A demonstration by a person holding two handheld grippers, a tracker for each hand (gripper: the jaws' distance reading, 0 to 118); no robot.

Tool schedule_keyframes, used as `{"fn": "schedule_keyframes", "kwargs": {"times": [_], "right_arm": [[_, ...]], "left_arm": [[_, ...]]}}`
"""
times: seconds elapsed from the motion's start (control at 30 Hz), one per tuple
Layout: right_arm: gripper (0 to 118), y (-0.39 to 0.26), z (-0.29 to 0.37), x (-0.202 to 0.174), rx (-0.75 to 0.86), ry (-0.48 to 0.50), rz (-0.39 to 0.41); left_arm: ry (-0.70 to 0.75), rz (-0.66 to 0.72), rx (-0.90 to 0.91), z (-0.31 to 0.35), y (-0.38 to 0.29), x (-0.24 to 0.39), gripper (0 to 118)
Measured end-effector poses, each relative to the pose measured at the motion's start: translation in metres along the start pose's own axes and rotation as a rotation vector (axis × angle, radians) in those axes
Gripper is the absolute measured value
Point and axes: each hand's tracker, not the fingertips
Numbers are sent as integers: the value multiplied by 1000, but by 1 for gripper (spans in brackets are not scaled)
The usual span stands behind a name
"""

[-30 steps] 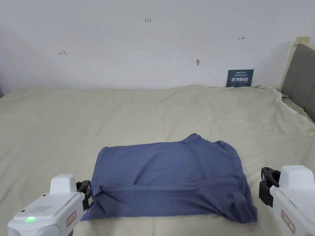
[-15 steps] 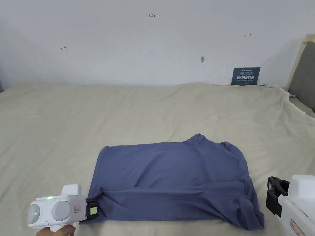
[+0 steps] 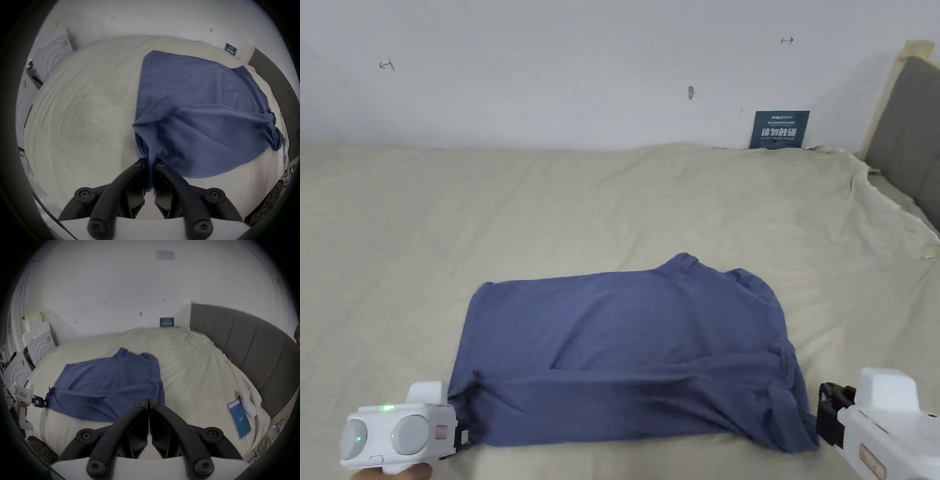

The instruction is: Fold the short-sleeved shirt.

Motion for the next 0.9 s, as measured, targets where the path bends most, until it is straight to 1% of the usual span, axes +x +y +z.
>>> {"fn": "schedule_keyframes", "kwargs": {"times": [0.03, 0.07, 0.1, 0.13, 0.17, 0.2, 0.23, 0.27, 0.3, 0.33, 0.37, 0.4, 0.47, 0.5, 0.57, 0.63, 0.67, 0.73, 0.77, 0.9], "right_arm": [[8, -4, -8, 0, -14, -6, 0], [23, -8, -20, 3, -55, -5, 8], [53, -11, -30, 3, -95, -7, 20], [74, -14, -41, 3, -125, 3, 25], [86, -18, -52, 2, -154, 13, 32], [88, -20, -58, -1, -164, 5, 22], [88, -22, -66, -3, -173, 4, 15], [88, -23, -74, -4, -191, 1, 12], [85, -24, -82, -5, -205, -2, 6], [80, -27, -97, 1, -234, -2, 11], [71, -29, -107, 3, -267, 8, 7], [48, -30, -115, 3, -284, 2, 17], [6, -32, -120, 3, -275, 3, 15], [3, -32, -122, 2, -287, -2, 24], [3, -33, -121, 6, -284, 13, 12], [2, -31, -107, 13, -258, 40, -81], [2, -29, -100, 15, -241, 34, -77], [2, -23, -77, 13, -215, 40, -37], [2, -21, -67, 14, -204, 47, -29], [2, -18, -24, 24, -163, 83, -59]], "left_arm": [[-2, 8, -4, 2, 1, -2, 6], [-19, 10, 18, 5, 1, -4, 6], [-16, 17, 36, 9, 1, -5, 6], [-20, 25, 53, 16, 1, -6, 6], [-38, 30, 74, 22, 2, -7, 6], [-49, 29, 78, 26, 3, -8, 5], [-54, 26, 80, 30, 4, -9, 5], [-55, 18, 93, 35, 5, -9, 5], [-58, 14, 97, 37, 6, -10, 6], [-64, 11, 100, 39, 7, -11, 6], [-68, 14, 98, 39, 7, -12, 6], [-69, 15, 98, 39, 7, -11, 6], [-69, 16, 95, 37, 6, -12, 6], [-69, 20, 94, 36, 5, -13, 5], [-73, 30, 90, 36, 3, -14, 6], [-80, 41, 92, 37, 1, -16, 5], [-83, 47, 94, 38, 0, -18, 5], [-97, 62, 99, 40, -2, -23, 5], [-105, 72, 101, 43, -4, -26, 5], [-122, 96, 111, 56, -12, -35, 5]]}}
